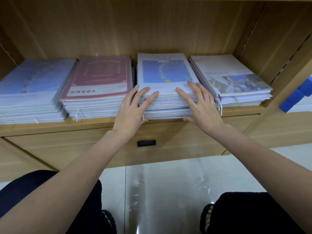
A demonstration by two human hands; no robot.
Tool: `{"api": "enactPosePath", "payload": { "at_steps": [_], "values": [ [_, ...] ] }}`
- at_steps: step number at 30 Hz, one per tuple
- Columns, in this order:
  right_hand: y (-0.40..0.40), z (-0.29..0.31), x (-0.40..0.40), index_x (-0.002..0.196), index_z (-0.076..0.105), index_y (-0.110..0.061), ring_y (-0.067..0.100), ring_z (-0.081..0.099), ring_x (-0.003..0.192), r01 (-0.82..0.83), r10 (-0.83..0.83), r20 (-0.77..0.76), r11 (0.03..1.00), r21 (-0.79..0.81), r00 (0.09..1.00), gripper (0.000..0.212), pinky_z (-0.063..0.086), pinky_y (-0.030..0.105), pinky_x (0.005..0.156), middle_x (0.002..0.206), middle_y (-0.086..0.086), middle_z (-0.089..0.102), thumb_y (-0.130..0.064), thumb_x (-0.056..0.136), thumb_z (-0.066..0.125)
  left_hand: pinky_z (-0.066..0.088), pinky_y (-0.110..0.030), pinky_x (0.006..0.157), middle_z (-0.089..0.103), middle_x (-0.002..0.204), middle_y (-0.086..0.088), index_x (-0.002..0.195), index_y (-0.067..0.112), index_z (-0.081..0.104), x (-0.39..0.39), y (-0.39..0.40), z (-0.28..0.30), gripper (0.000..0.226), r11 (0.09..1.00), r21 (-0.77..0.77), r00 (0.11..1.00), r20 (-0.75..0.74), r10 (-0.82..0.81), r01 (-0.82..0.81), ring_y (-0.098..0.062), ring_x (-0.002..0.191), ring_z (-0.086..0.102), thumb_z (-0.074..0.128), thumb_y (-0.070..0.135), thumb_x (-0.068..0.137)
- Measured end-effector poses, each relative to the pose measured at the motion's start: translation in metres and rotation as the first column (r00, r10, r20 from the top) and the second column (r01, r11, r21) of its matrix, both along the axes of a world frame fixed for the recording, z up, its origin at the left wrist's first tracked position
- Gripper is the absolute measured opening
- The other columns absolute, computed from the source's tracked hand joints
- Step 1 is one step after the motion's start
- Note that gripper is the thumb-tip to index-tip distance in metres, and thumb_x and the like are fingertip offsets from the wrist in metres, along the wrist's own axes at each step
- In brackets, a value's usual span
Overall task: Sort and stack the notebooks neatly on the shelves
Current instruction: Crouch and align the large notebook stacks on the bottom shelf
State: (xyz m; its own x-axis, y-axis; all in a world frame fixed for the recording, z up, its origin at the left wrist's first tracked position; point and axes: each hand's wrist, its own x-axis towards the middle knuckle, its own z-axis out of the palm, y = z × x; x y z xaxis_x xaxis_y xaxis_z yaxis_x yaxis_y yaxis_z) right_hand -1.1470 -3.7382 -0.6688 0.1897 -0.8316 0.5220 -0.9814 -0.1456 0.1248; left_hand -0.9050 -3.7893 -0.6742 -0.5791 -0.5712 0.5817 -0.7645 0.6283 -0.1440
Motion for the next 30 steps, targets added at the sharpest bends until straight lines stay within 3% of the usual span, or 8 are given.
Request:
{"api": "enactPosePath", "payload": {
  "at_steps": [5,12,16,20,23,26,28,30],
  "values": [
    [-0.003,-0.002,0.0,0.141,0.029,-0.03,0.035,0.026,0.127,-0.003,0.004,0.04,1.0,-0.02,0.999,0.116,0.043,0.054,0.093,0.139,0.017,0.036,-0.023,0.044,0.092,0.039,-0.044,0.102,0.05,0.133,-0.014,0.14,0.021,0.033,-0.001,0.001,0.001,0.105,1.0,-0.021,1.0,0.022,0.005,-0.005,-0.037,0.125,0.045,0.09,0.022,0.052],
    [-0.017,0.003,-0.005,0.14,0.03,-0.034,0.034,0.033,0.125,0.014,-0.014,0.009,1.0,-0.012,1.0,0.114,0.044,0.051,0.091,0.136,0.013,0.044,-0.027,0.044,0.091,0.043,-0.043,0.098,0.05,0.134,-0.012,0.14,0.021,0.037,-0.006,-0.009,0.001,0.101,0.999,-0.006,0.999,0.021,0.038,-0.038,-0.036,0.126,0.046,0.089,0.023,0.053],
    [-0.029,0.003,-0.012,0.14,0.03,-0.035,0.032,0.029,0.124,-0.025,0.025,0.024,1.0,0.003,0.999,0.111,0.045,0.05,0.09,0.135,0.01,0.035,-0.027,0.047,0.09,0.046,-0.041,0.094,0.052,0.132,-0.012,0.14,0.022,0.035,-0.01,-0.015,-0.002,0.103,0.998,-0.029,0.998,0.029,0.052,-0.051,-0.035,0.124,0.048,0.089,0.027,0.053],
    [-0.033,0.004,-0.013,0.14,0.031,-0.033,0.032,0.028,0.124,-0.048,0.048,0.029,0.999,-0.004,0.998,0.112,0.045,0.05,0.091,0.135,0.012,0.038,-0.026,0.046,0.091,0.047,-0.04,0.092,0.052,0.132,-0.012,0.14,0.021,0.033,-0.011,-0.017,0.0,0.105,0.997,-0.031,0.995,0.069,0.079,-0.077,-0.034,0.124,0.048,0.089,0.03,0.052],
    [-0.03,0.006,-0.012,0.141,0.028,-0.032,0.035,0.03,0.126,-0.047,0.046,0.029,0.998,0.038,0.999,0.114,0.041,0.052,0.096,0.139,0.016,0.04,-0.026,0.046,0.091,0.044,-0.042,0.097,0.05,0.134,-0.014,0.141,0.018,0.032,-0.013,-0.011,0.003,0.102,0.996,0.01,0.993,0.072,0.091,-0.092,-0.035,0.126,0.046,0.088,0.02,0.055],
    [-0.024,0.017,-0.011,0.146,0.018,-0.033,0.038,0.021,0.136,-0.013,0.0,0.101,0.992,0.123,0.995,0.112,0.029,0.054,0.106,0.151,0.016,0.022,-0.032,0.058,0.087,0.038,-0.038,0.102,0.043,0.138,-0.017,0.138,0.01,0.04,-0.008,0.002,0.005,0.077,0.991,0.133,0.984,-0.176,0.01,0.014,-0.034,0.128,0.042,0.071,-0.006,0.069],
    [-0.021,0.028,-0.013,0.149,0.017,-0.028,0.035,0.015,0.139,-0.005,-0.05,0.293,0.983,0.185,0.955,0.105,0.025,0.049,0.112,0.154,0.015,0.011,-0.032,0.067,0.083,0.033,-0.026,0.104,0.042,0.138,-0.014,0.135,0.006,0.043,0.0,0.016,0.004,0.063,0.967,0.245,0.921,-0.387,0.037,0.064,-0.027,0.127,0.041,0.063,-0.009,0.078],
    [-0.019,0.037,-0.015,0.149,0.015,-0.024,0.031,0.023,0.138,-0.048,-0.094,0.544,0.969,0.24,0.834,0.103,0.029,0.045,0.111,0.152,0.013,0.014,-0.028,0.071,0.081,0.028,-0.017,0.104,0.043,0.133,-0.009,0.135,0.007,0.043,0.009,0.031,-0.004,0.058,0.931,0.357,0.838,-0.529,0.133,0.078,-0.02,0.123,0.044,0.057,-0.009,0.082]
  ]
}}
